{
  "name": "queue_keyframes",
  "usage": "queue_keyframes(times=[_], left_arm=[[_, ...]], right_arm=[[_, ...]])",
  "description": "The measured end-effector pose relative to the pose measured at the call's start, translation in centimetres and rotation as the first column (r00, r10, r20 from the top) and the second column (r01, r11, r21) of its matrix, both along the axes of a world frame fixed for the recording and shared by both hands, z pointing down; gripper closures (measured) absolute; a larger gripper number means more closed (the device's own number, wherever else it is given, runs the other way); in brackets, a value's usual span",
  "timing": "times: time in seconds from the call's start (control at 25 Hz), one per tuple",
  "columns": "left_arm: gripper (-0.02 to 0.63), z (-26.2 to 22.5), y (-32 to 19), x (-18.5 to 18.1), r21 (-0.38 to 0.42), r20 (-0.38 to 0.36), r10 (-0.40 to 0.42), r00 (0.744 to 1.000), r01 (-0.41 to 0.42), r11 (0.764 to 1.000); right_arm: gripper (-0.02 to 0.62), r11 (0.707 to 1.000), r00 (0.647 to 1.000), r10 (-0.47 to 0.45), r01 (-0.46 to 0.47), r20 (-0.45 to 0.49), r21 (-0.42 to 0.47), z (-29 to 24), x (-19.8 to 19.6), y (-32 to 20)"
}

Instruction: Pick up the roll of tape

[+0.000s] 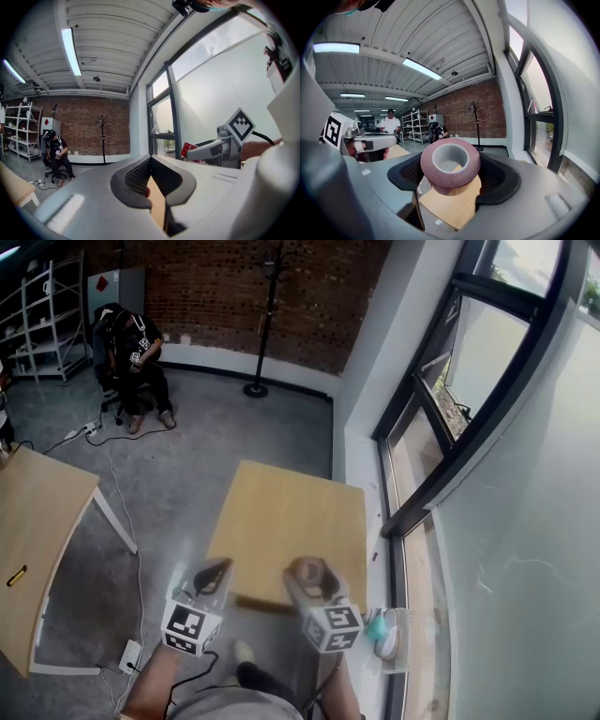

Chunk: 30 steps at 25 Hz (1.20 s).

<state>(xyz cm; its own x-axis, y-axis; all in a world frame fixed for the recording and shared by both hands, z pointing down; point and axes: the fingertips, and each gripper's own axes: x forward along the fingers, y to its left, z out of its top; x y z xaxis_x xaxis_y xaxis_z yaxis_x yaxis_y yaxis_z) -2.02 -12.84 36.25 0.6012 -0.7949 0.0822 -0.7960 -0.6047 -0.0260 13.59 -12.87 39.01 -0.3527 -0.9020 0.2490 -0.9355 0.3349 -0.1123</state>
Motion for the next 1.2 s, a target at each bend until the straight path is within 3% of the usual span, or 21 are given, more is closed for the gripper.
queue_keyframes(times=[0.84, 1.2], left_arm=[[0.607, -0.4, 3.9, -3.5, 0.002, -0.003, -0.019, 1.000, 0.019, 1.000], [0.607, -0.6, 5.4, -4.1, 0.005, -0.003, -0.030, 1.000, 0.030, 1.000]], right_arm=[[0.239, 0.997, 0.998, 0.059, -0.058, -0.018, 0.057, -2.6, -0.2, 7.6], [0.241, 0.995, 0.997, 0.078, -0.079, 0.025, 0.056, -2.5, 0.2, 9.7]])
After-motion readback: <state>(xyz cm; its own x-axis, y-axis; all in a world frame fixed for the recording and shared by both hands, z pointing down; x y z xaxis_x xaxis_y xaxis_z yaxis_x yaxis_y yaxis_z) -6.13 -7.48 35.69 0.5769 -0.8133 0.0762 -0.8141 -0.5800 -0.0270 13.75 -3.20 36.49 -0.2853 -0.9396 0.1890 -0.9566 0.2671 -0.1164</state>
